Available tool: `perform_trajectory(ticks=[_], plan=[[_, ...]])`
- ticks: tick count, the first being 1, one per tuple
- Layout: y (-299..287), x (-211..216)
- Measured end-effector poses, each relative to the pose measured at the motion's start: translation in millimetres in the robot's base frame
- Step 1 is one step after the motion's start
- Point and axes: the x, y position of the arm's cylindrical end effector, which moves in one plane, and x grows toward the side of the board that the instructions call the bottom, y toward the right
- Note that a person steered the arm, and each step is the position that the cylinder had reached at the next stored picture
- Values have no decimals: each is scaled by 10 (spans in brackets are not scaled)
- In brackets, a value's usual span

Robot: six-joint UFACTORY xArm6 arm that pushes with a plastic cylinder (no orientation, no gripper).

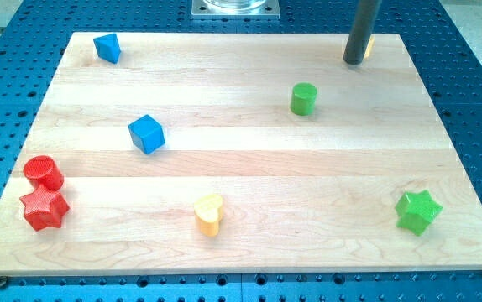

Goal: Push the yellow heart to the left of the hexagon

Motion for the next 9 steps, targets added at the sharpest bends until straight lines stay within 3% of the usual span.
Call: perform_trajectory(ticks=[2,4,5,6,7,9], plan=[[61,1687],[-1400,3002],[-2196,3390],[-2560,3243],[-2077,3034],[-1795,2030]])
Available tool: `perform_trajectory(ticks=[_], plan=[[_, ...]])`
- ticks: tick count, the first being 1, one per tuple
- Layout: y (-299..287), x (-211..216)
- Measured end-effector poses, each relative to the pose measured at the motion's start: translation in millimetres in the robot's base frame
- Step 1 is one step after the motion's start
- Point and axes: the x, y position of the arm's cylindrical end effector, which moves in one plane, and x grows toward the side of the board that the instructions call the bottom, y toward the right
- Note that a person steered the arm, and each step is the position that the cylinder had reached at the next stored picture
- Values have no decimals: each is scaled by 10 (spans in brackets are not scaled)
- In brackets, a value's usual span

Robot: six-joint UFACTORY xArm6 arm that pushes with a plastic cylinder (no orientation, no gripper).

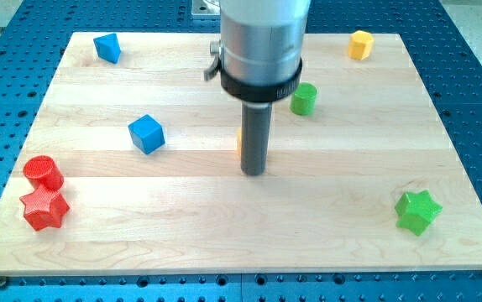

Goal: Push the yellow heart to the left of the hexagon

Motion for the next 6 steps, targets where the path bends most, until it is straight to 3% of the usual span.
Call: perform_trajectory(ticks=[2,4,5,6], plan=[[-54,-866],[-406,-1138],[327,-1436],[664,-1970]])
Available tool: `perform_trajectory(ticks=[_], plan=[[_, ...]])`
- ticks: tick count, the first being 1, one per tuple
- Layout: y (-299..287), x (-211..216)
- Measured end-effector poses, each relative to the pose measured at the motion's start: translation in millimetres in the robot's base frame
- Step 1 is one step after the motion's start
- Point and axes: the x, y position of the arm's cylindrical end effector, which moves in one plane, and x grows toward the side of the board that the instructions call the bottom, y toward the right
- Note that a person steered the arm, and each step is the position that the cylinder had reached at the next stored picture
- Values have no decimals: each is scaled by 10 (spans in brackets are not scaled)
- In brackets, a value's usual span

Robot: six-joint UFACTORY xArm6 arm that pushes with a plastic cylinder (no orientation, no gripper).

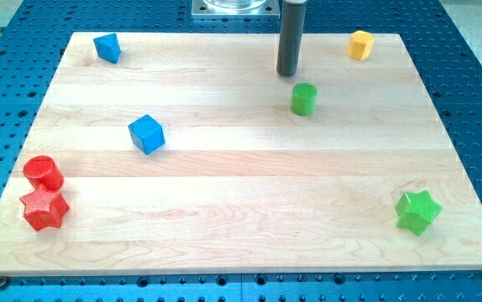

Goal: Push the yellow heart to the left of the hexagon

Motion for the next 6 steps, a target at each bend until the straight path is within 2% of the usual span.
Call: perform_trajectory(ticks=[1,2,4,5,6], plan=[[-6,-65],[-757,-123],[336,-303],[-146,-512],[55,-821]])
